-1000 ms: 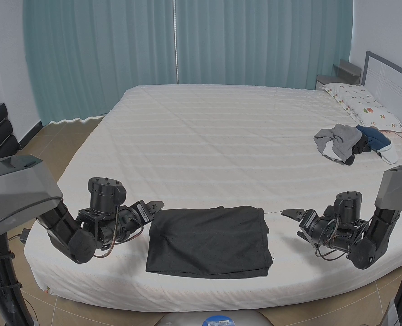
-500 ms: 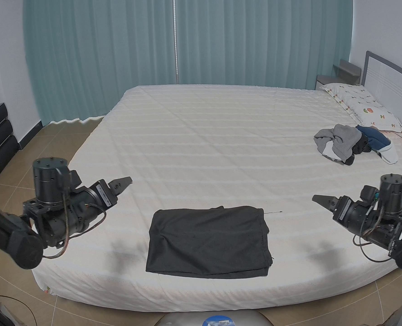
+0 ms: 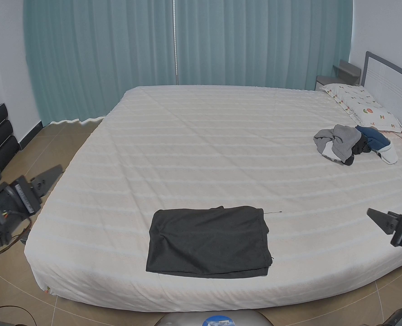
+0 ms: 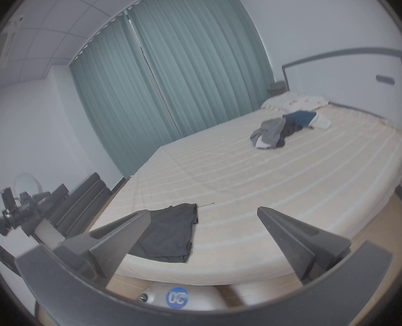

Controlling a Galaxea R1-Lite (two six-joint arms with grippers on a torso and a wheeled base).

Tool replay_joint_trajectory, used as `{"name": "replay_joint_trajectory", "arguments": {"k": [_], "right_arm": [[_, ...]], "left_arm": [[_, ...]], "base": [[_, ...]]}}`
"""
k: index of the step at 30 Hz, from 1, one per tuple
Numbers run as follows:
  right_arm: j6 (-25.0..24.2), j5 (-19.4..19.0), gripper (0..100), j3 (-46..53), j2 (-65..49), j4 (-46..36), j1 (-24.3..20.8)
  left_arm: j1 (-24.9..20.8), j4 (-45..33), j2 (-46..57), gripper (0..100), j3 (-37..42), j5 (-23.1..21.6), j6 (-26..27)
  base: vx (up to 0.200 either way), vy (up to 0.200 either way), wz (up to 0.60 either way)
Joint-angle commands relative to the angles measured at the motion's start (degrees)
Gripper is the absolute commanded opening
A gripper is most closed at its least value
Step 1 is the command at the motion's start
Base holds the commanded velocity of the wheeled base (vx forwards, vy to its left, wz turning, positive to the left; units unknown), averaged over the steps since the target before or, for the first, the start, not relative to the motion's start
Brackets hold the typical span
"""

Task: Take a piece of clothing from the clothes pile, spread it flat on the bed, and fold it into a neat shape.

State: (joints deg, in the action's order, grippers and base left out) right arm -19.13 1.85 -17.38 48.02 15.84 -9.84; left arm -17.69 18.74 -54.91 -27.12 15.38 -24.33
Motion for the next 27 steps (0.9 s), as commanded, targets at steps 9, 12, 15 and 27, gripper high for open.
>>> {"name": "replay_joint_trajectory", "arguments": {"k": [9, 12, 15, 27], "right_arm": [[16.58, 0.96, 100, -1.51, -46.00, -32.45, 9.05], [16.67, 1.14, 100, -0.90, -47.49, -33.77, 9.75], [16.58, 1.31, 100, 0.16, -47.93, -34.29, 9.84], [16.84, 9.66, 100, 7.01, -47.93, -32.27, 9.84]], "left_arm": [[8.11, -28.93, 43.48, 100, -0.39, 8.26, 14.22], [11.62, -32.54, 45.85, 100, -0.30, 7.99, 15.37], [15.14, -34.38, 49.28, 100, 0.84, 7.64, 18.27], [17.69, -30.34, 54.91, 100, 10.25, 9.40, 24.16]], "base": [[0.000, 0.000, 0.00], [0.000, 0.000, 0.00], [0.000, 0.000, 0.00], [0.000, 0.000, 0.00]]}}
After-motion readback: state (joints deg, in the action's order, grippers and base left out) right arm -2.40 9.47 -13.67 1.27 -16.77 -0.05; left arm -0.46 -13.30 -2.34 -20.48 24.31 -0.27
